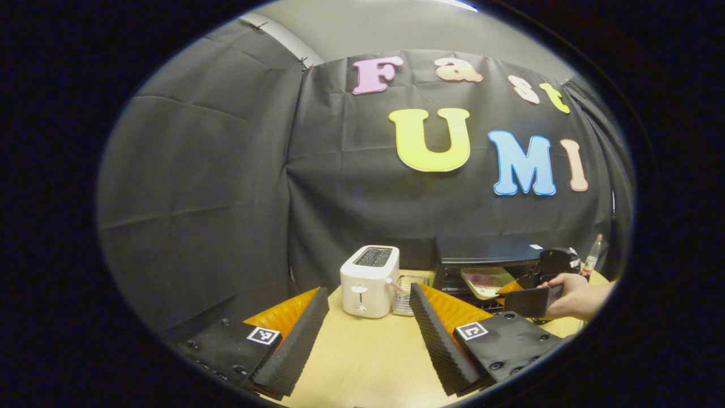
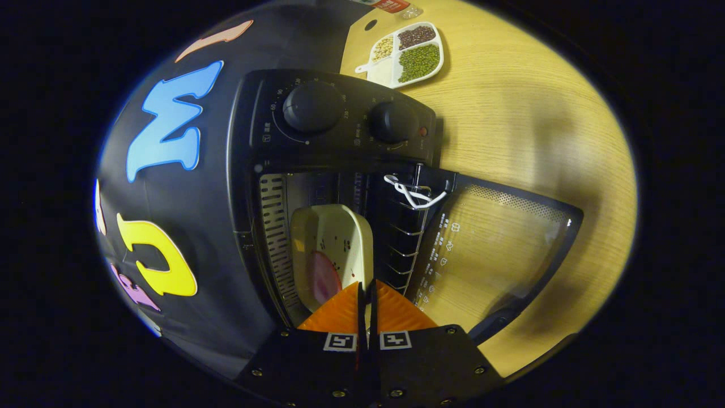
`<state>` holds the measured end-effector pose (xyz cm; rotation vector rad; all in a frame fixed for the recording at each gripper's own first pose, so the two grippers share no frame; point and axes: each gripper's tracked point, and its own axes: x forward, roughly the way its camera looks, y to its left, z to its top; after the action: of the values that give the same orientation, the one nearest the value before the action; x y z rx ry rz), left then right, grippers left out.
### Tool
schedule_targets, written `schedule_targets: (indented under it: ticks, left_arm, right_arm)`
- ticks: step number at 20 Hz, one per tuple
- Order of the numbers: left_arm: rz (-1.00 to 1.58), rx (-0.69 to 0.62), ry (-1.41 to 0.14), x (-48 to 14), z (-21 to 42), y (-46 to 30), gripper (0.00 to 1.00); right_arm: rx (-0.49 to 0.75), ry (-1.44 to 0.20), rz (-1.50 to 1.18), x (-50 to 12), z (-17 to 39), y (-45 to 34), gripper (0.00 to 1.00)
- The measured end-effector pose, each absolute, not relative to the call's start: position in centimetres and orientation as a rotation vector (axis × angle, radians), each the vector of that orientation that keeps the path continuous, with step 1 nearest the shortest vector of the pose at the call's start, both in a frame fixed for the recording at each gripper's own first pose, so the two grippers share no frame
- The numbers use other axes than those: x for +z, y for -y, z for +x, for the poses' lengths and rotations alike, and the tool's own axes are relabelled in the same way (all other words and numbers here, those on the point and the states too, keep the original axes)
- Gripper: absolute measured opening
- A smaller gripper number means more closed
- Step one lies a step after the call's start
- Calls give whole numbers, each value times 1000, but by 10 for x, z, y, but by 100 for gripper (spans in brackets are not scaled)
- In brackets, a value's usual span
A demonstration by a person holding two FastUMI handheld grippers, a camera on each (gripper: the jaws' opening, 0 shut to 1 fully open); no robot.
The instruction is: Open the electric oven with the left hand, put the food in, and close the electric oven.
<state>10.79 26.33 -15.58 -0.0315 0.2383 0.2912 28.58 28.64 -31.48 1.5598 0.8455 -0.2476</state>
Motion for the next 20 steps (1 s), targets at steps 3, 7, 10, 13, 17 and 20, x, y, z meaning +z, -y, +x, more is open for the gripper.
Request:
schedule_targets:
  ticks: [3, 7, 10, 13, 17, 20]
  left_arm:
    - [-29, 314, -247, -158, 99, -270, 97]
    - [-17, 336, -257, -158, 92, -276, 100]
    - [-21, 337, -254, -155, 94, -273, 97]
    - [-22, 314, -242, -152, 100, -259, 100]
    - [-30, 269, -230, -148, 106, -237, 100]
    - [-43, 236, -234, -152, 110, -219, 97]
  right_arm:
    - [-291, -824, 1578, -323, 297, -285, 1]
    - [-312, -775, 1630, -322, 310, -280, 4]
    - [-277, -746, 1634, -312, 311, -280, 13]
    - [-210, -746, 1636, -297, 305, -284, 42]
    - [-128, -782, 1559, -284, 284, -283, 97]
    - [-26, -785, 1422, -263, 264, -274, 96]
